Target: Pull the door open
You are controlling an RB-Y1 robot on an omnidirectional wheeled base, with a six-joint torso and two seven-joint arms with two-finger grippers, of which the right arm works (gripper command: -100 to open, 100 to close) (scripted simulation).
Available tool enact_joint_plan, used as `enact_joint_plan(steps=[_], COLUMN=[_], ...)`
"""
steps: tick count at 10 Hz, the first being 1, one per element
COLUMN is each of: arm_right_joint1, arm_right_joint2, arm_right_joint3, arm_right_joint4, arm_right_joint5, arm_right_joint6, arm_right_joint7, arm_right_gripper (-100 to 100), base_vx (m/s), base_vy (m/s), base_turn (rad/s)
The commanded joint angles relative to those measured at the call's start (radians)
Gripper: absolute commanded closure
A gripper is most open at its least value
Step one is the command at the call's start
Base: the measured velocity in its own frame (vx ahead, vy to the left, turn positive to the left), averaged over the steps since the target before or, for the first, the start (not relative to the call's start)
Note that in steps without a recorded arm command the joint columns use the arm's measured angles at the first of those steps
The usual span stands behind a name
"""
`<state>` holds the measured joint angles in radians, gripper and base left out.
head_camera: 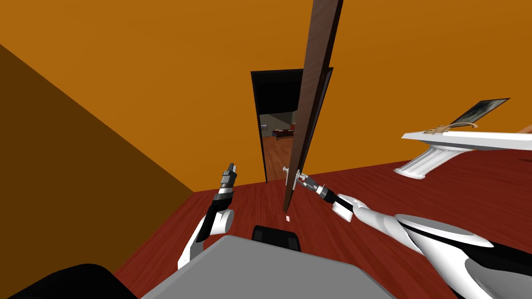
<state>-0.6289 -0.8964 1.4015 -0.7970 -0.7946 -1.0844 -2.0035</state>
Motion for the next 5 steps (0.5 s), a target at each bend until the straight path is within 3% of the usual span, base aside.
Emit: enact_joint_plan(steps=[1, 3, 4, 5], arm_right_joint1=[0.028, 0.028, 0.0, 0.0], arm_right_joint2=[0.04, 0.04, 0.023, 0.024], arm_right_joint3=[0.024, 0.024, 0.0, 0.0], arm_right_joint4=[-0.025, -0.025, 0.007, 0.008], arm_right_joint5=[0.017, 0.017, 0.002, 0.003], arm_right_joint6=[-0.018, -0.018, -0.006, -0.006], arm_right_joint7=[0.003, 0.003, -0.001, -0.001], arm_right_gripper=[100, 100, 100, 100], base_vx=[0.005, 0.012, -0.063, -0.096], base_vy=[-0.007, -0.019, -0.083, -0.107], base_turn=[-0.014, 0.004, 0.076, 0.078])
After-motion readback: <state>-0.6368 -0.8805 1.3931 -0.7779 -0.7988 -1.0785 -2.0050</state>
